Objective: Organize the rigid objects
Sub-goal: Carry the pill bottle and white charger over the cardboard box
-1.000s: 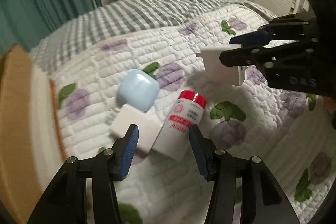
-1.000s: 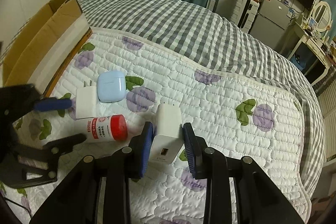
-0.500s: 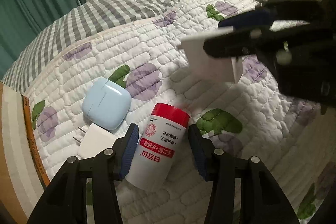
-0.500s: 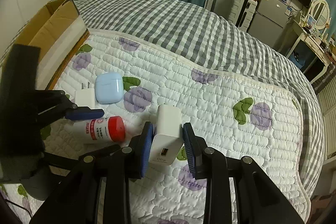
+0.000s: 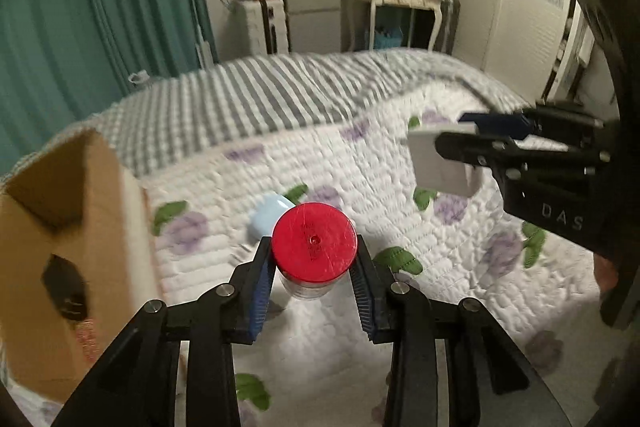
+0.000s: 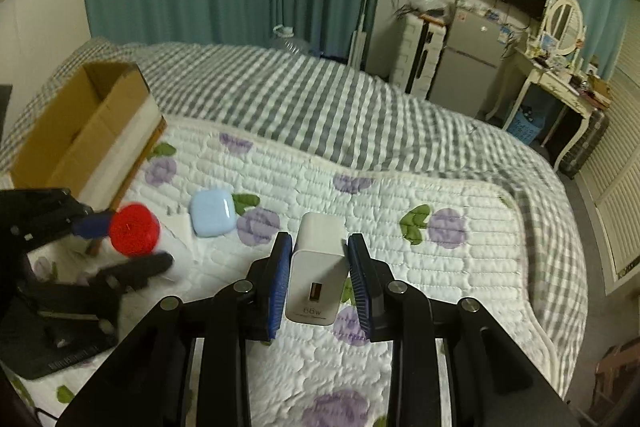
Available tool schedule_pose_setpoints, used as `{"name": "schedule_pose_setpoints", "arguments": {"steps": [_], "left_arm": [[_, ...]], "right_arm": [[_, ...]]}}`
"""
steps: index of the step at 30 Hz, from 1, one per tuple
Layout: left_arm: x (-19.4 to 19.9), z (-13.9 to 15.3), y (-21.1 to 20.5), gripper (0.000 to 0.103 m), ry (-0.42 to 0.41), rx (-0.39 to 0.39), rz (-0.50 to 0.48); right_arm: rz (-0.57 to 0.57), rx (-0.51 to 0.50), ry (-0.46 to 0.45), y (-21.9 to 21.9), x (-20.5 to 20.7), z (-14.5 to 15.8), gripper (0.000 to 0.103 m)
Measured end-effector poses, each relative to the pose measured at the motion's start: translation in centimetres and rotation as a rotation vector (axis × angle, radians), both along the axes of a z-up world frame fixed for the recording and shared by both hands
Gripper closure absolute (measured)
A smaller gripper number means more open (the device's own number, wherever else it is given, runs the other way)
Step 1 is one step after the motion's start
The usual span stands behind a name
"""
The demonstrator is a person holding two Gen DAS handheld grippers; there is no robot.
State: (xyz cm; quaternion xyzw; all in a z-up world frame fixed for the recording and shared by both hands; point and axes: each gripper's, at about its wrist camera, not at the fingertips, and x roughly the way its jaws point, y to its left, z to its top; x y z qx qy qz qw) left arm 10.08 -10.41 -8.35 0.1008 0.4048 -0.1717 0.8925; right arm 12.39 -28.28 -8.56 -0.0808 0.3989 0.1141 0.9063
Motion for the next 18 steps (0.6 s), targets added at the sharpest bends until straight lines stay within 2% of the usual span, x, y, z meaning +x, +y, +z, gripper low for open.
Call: {"name": "schedule_pose_setpoints", "arguments": {"steps": [4, 11, 15, 18], "left_arm": [[-1.5, 3.7, 2.3, 0.067, -0.061, -0.039, 0.024], [-3.7, 9.7, 8.7, 0.066, -0.158, -0.111, 0.115], [-4.3, 11.4, 13.1, 0.066, -0.195, -0.128, 0.189], [-4.1, 11.5, 16.3, 0.066, -0.203, -0.137, 0.246]], "right_arm": [[-0.019, 0.028, -0.027, 0.4, -1.9, 2.4, 0.075], [0.035, 0.017, -0.114, 4.6, -5.0, 8.3, 0.075], [0.099, 0.034, -0.174, 8.8, -6.4, 11.5, 0.075], [0.162, 0.048, -0.2, 12.6, -6.9, 13.0, 0.075]]}}
